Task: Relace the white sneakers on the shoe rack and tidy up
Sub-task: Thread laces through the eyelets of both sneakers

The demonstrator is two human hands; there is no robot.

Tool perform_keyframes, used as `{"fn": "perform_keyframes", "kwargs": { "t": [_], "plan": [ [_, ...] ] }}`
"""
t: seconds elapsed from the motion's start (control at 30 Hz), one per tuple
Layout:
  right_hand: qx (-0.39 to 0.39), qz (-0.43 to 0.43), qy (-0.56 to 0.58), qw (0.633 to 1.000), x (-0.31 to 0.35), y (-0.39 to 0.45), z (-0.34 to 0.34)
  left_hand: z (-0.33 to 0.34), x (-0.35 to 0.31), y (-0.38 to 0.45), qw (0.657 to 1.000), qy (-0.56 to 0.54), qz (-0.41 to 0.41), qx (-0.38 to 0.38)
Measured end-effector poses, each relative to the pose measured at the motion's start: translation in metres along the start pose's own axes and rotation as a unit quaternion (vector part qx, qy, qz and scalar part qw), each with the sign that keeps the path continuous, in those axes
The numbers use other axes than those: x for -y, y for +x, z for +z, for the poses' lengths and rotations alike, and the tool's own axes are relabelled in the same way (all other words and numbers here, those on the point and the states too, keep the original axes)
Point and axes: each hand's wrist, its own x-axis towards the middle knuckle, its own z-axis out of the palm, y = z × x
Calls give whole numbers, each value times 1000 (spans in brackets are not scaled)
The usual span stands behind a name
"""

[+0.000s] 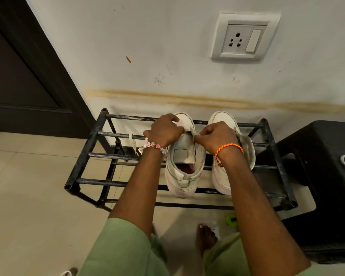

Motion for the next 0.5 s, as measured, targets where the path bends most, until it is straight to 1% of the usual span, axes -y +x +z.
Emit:
{"fn": "perform_keyframes", "kwargs": {
  "t": [0.1,0.2,0.27,0.3,0.33,0.37,0.4,0.43,0.5],
  "plan": [
    [3,-4,-5,1000,0,0,0,3,-5,-1,990,132,-24,-41],
    [2,-4,0,1000,0,0,1,5,-10,-5,983,169,-25,-62],
    [4,-5,1,1000,-1,0,1,4,-10,-4,983,167,9,-72],
    [3,-5,0,1000,-1,0,1,3,-9,-3,986,142,38,-80],
    [3,-5,0,1000,-1,0,0,-1,-10,-3,989,92,71,-94],
    [2,-5,1,1000,-1,1,0,-6,-14,-5,990,14,97,-105],
    [2,-5,2,1000,-2,1,0,-14,-21,-9,982,-86,117,-118],
    [2,-6,1,1000,-3,1,0,-23,-28,-12,962,-187,137,-144],
    [-7,-13,-11,1000,-4,2,2,-44,-37,-16,894,-360,167,-207]
  ]
}}
